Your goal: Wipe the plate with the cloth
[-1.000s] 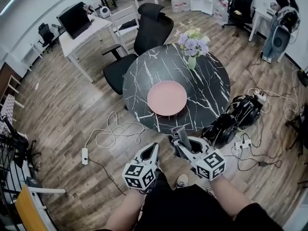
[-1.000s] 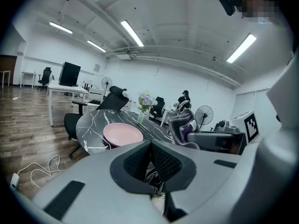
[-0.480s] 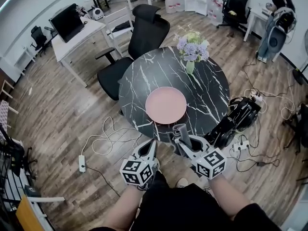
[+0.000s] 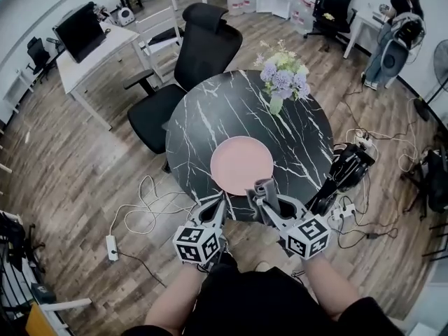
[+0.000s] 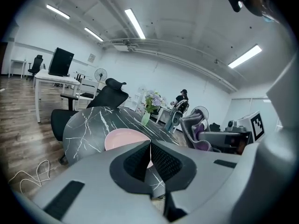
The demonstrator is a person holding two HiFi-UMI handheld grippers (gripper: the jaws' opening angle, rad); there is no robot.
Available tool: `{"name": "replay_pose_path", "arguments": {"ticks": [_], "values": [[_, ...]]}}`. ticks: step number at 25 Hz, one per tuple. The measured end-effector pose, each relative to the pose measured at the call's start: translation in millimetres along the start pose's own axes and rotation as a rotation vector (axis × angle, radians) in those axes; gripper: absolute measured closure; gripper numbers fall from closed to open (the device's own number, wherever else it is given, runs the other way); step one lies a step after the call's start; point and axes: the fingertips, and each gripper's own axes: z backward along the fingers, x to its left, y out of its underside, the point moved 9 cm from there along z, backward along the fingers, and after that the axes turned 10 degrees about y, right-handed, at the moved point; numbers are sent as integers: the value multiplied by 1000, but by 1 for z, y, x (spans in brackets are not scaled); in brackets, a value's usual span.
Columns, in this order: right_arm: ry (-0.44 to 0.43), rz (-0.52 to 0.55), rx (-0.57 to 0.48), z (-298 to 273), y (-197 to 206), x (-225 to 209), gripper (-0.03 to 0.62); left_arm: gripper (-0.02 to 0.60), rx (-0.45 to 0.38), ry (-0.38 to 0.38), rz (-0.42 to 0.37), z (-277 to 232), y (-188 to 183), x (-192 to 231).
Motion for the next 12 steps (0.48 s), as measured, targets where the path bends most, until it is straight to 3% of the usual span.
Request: {"name": "replay_pose_path", "arguments": {"ticks": [12], "values": [[106, -58, 50, -70, -10, 6, 487, 560, 93, 49, 58, -29, -17, 84]]}}
